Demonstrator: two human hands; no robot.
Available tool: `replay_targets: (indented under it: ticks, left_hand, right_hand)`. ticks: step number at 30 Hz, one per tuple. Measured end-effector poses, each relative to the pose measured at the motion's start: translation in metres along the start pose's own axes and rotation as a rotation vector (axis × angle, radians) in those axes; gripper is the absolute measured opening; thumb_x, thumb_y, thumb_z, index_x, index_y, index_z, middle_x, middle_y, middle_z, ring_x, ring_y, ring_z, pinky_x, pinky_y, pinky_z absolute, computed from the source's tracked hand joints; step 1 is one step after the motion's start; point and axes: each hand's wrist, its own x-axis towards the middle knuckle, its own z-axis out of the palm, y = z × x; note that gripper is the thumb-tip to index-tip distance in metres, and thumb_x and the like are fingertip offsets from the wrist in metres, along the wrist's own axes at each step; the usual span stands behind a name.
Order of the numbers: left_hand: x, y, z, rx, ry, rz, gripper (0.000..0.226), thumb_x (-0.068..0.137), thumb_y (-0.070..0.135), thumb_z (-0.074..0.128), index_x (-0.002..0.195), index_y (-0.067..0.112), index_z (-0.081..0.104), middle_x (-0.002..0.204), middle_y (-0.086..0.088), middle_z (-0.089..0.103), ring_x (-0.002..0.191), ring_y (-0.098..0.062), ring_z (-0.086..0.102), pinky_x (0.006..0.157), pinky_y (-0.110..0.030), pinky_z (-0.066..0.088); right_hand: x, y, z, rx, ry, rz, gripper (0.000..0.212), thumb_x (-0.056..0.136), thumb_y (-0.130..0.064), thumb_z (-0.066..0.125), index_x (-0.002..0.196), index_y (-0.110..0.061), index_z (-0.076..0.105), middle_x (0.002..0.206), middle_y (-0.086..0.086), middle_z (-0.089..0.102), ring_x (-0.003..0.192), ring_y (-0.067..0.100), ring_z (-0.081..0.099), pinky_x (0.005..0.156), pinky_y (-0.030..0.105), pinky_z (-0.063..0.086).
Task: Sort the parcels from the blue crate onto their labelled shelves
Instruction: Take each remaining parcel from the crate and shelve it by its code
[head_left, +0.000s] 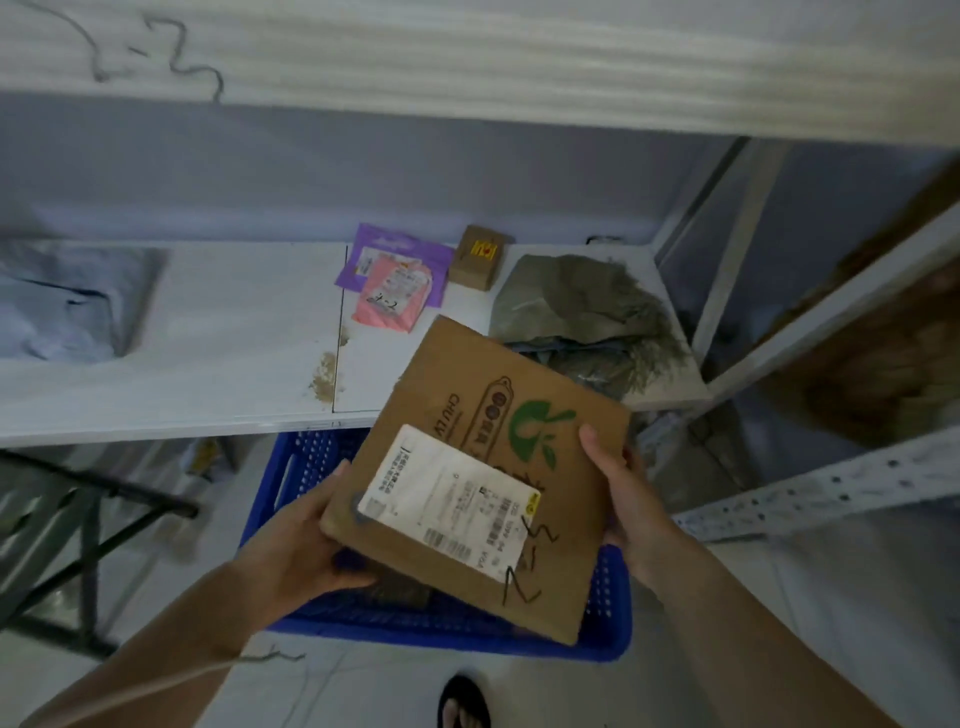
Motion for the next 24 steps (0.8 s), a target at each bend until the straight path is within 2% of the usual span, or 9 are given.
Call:
replay_targets:
  ticks: [2, 5, 10, 13, 15, 17, 19, 21, 24]
  left_hand:
    - [-0.029, 0.012, 0.000, 0.052, -0.037, -0.027, 0.032, 0.073, 0.043, 0.061, 0.099, 0.030, 0.074, 0.113, -0.005, 0.070, 0.112, -0.029, 0.058, 0.088, -0.053, 0.048]
    - [-0.076, 0.032, 0.010, 0.105, -0.136, -0.018, 0.051, 0.059, 0.027, 0.080, 0.107, 0.015, 0.071, 0.115, -0.013, 0.068, 0.106, -0.033, 0.064, 0.082, -0.047, 0.051]
    - [-0.157, 0.065, 0.053, 0.041, -0.568, 0.017, 0.055, 0.071, 0.020, 0.071, 0.122, 0.005, 0.059, 0.124, -0.029, 0.056, 0.108, -0.046, 0.058, 0.088, -0.052, 0.047]
    - [-0.205, 0.083, 0.090, 0.004, -0.802, 0.052, 0.058, 0.079, 0.037, 0.067, 0.128, 0.009, 0.055, 0.129, -0.030, 0.051, 0.115, -0.045, 0.053, 0.095, -0.057, 0.042]
    - [-0.241, 0.098, 0.127, 0.018, -0.820, 0.073, 0.064, 0.074, 0.044, 0.074, 0.129, 0.015, 0.056, 0.136, -0.023, 0.050, 0.123, -0.041, 0.048, 0.100, -0.062, 0.037]
    - [-0.277, 0.112, 0.163, -0.013, -0.714, 0.085, 0.064, 0.069, 0.041, 0.075, 0.125, 0.017, 0.059, 0.129, -0.019, 0.058, 0.119, -0.037, 0.053, 0.099, -0.063, 0.038]
    - [-0.310, 0.123, 0.197, -0.112, -0.649, 0.122, 0.060, 0.069, 0.036, 0.067, 0.124, 0.014, 0.059, 0.120, -0.018, 0.064, 0.111, -0.039, 0.060, 0.093, -0.060, 0.044]
    - [-0.343, 0.131, 0.229, -0.167, -0.711, 0.160, 0.062, 0.072, 0.039, 0.062, 0.128, 0.014, 0.055, 0.124, -0.019, 0.062, 0.116, -0.040, 0.056, 0.096, -0.061, 0.041]
    - [-0.389, 0.144, 0.280, -0.178, -0.885, 0.183, 0.065, 0.075, 0.047, 0.059, 0.131, 0.015, 0.052, 0.130, -0.020, 0.057, 0.121, -0.044, 0.051, 0.100, -0.063, 0.037]
  right_hand:
    - [-0.027, -0.028, 0.005, -0.045, 0.044, -0.130, 0.071, 0.066, -0.060, 0.072, 0.125, -0.031, 0.044, 0.111, -0.008, 0.062, 0.094, 0.011, 0.060, 0.064, 0.030, 0.050]
    - [-0.080, -0.078, 0.011, -0.142, -0.027, -0.355, 0.066, 0.071, -0.055, 0.073, 0.125, -0.028, 0.047, 0.111, -0.007, 0.065, 0.086, 0.009, 0.069, 0.058, 0.018, 0.053]
    - [-0.194, -0.165, 0.025, -0.472, -0.026, -0.636, 0.042, 0.069, -0.065, 0.069, 0.103, -0.042, 0.056, 0.085, -0.022, 0.072, 0.070, -0.002, 0.070, 0.059, 0.016, 0.053]
    - [-0.272, -0.220, 0.027, -0.618, 0.060, -0.717, 0.062, 0.060, -0.077, 0.065, 0.108, -0.040, 0.050, 0.097, -0.013, 0.070, 0.086, 0.012, 0.071, 0.078, 0.033, 0.056]
    - [-0.325, -0.258, 0.024, -0.716, 0.133, -0.767, 0.062, 0.065, -0.072, 0.064, 0.107, -0.031, 0.045, 0.101, -0.007, 0.064, 0.091, 0.016, 0.066, 0.078, 0.036, 0.053]
    - [-0.383, -0.293, 0.022, -0.752, 0.120, -0.831, 0.044, 0.077, -0.055, 0.065, 0.109, -0.029, 0.052, 0.106, -0.006, 0.062, 0.097, 0.014, 0.063, 0.083, 0.033, 0.053]
    - [-0.449, -0.321, 0.024, -0.809, 0.056, -0.911, 0.035, 0.085, -0.044, 0.063, 0.119, -0.036, 0.058, 0.105, -0.021, 0.061, 0.099, -0.003, 0.060, 0.079, 0.017, 0.053]
    - [-0.512, -0.339, 0.022, -0.850, 0.059, -0.993, 0.037, 0.084, -0.053, 0.059, 0.121, -0.050, 0.054, 0.106, -0.035, 0.056, 0.102, -0.015, 0.056, 0.075, 0.007, 0.048]
    - [-0.585, -0.345, 0.002, -0.648, 0.500, -1.307, 0.072, 0.069, -0.081, 0.046, 0.134, -0.052, 0.041, 0.136, -0.015, 0.045, 0.130, 0.010, 0.043, 0.103, 0.036, 0.041]
